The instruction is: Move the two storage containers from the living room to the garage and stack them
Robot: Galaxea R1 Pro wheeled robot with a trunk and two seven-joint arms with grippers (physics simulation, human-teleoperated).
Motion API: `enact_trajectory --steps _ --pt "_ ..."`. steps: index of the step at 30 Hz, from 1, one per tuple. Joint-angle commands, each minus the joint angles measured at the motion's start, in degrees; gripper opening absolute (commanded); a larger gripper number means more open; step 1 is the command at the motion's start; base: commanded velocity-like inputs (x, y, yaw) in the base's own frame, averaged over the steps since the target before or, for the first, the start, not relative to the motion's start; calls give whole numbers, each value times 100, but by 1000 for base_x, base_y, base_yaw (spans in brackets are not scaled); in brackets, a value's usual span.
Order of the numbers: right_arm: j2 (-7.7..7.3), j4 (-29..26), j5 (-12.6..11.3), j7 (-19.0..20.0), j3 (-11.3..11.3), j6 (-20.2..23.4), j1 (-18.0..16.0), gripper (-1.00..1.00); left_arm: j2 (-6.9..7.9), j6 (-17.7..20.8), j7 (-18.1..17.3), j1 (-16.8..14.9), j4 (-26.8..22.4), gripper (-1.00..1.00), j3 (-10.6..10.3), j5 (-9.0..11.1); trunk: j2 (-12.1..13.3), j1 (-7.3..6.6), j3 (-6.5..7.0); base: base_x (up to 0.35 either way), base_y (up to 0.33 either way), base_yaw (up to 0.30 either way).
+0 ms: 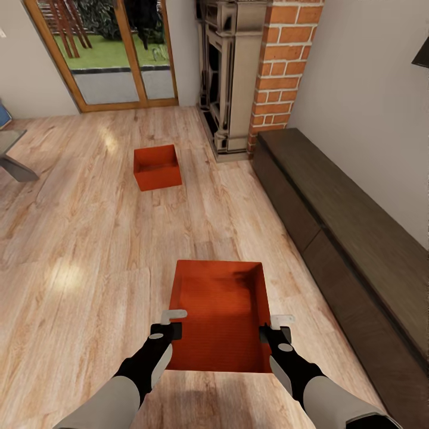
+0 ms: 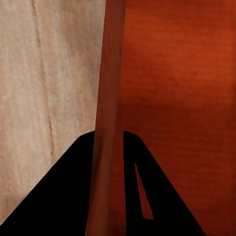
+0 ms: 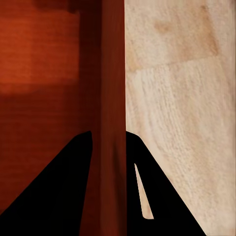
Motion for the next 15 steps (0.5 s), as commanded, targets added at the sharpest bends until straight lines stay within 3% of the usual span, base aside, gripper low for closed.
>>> enact_trajectory --steps 1,15 --pt "17 3 -72 23 72 -15 -4 -100 -3 34 46 2 -10 -100 -29 14 40 -23 15 0 0 0" --pt "10 3 -72 24 81 -25 -4 -100 1 34 46 2 -7 -100 -28 14 601 -330 266 0 0 0"
